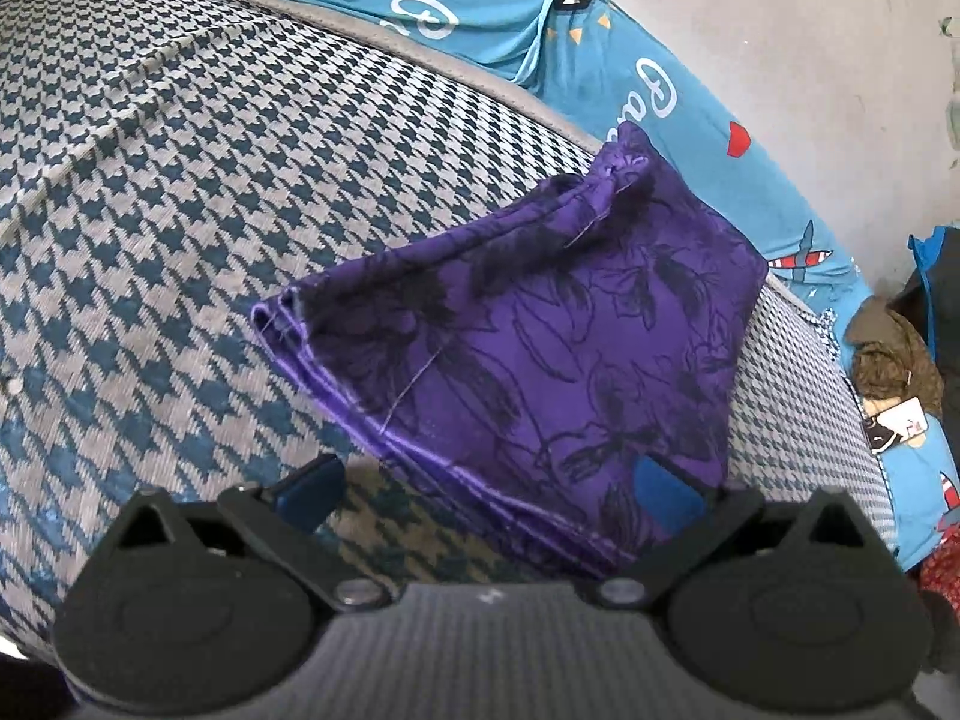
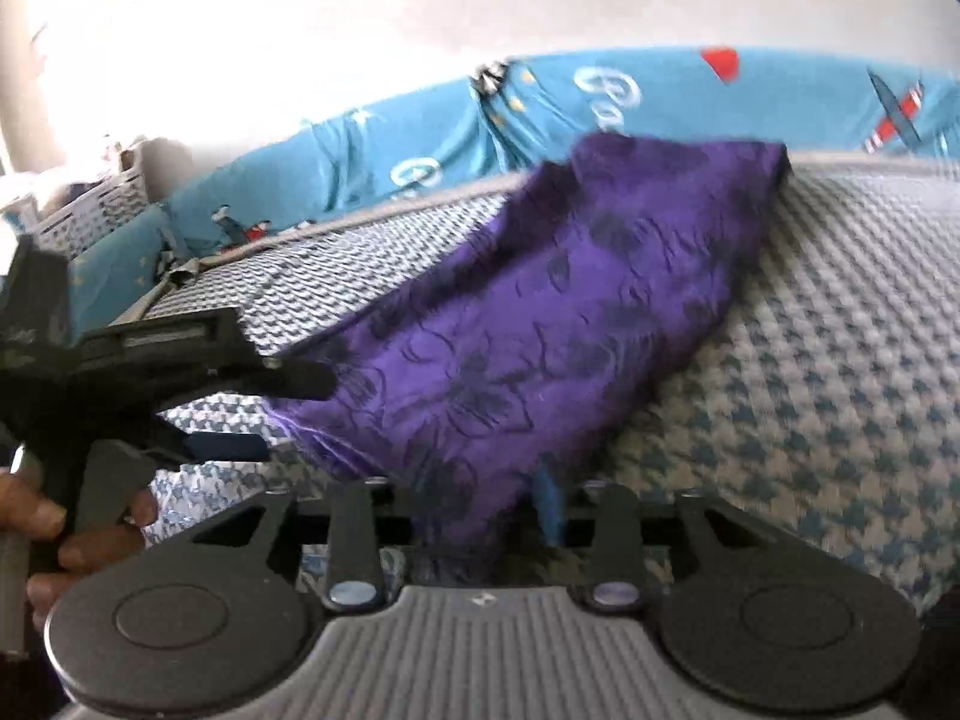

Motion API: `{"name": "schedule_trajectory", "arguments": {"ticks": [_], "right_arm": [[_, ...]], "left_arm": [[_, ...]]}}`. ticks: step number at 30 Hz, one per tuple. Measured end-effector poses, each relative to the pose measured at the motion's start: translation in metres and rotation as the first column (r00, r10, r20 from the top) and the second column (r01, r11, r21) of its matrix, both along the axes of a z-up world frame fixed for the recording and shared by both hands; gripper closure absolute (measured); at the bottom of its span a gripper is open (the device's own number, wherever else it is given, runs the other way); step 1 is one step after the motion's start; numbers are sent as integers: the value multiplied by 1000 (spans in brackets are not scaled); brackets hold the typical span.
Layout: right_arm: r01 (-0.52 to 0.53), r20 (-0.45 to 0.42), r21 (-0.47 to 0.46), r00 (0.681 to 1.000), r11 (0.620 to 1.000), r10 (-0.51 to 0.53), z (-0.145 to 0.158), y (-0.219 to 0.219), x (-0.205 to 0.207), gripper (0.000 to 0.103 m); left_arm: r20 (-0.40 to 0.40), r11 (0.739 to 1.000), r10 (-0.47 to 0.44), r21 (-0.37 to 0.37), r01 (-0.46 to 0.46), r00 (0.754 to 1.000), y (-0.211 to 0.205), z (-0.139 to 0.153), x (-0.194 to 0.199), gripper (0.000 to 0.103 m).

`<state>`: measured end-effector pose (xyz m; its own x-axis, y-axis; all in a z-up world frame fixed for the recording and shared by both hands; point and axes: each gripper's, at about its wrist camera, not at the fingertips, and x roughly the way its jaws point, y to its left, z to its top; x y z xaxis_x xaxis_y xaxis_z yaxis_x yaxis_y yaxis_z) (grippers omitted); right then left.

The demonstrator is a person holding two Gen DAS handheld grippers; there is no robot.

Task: Fold clothes

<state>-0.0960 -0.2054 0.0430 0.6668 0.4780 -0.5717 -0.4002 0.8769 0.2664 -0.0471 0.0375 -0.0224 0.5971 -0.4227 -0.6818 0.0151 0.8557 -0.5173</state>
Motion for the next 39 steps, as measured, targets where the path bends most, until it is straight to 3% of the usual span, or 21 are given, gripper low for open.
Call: {"name": "schedule_trajectory", "arguments": {"ticks": [5, 8, 15, 27, 31, 32, 35, 37, 39], "right_arm": [[-92, 41, -79, 995, 993, 96, 5, 19, -5, 66], [-149, 90, -138, 983, 979, 162, 10, 32, -6, 60], [-215, 88, -219, 967, 952, 239, 3, 48, 2, 57], [-256, 123, -416, 935, 873, 333, -21, 81, 3, 51], [-238, 152, -438, 931, 867, 333, -27, 83, 3, 51], [-232, 161, -441, 930, 867, 330, -28, 84, 3, 53], [-201, 191, -452, 930, 869, 314, -29, 86, 3, 71], [-183, 196, -431, 937, 884, 290, -27, 83, 5, 84], [-168, 193, -396, 946, 903, 261, -24, 79, 8, 90]], "left_arm": [[-2, 1000, -6, -12, 6, 1000, -3, -1, 6, 0], [-6, 1000, -11, -23, 11, 1000, -2, -1, 8, 0], [-11, 999, -21, -25, 20, 1000, -2, -1, 14, 0], [-26, 998, -19, -61, 18, 999, 4, -1, 18, 0], [-26, 997, -18, -72, 16, 999, 6, 0, 17, 0], [-27, 997, -17, -74, 15, 999, 6, 0, 17, 0], [-28, 997, -15, -79, 13, 999, 6, 1, 17, 0], [-30, 996, -15, -85, 13, 999, 7, 1, 15, 0], [-33, 996, -15, -89, 12, 999, 9, 1, 13, 0]]}}
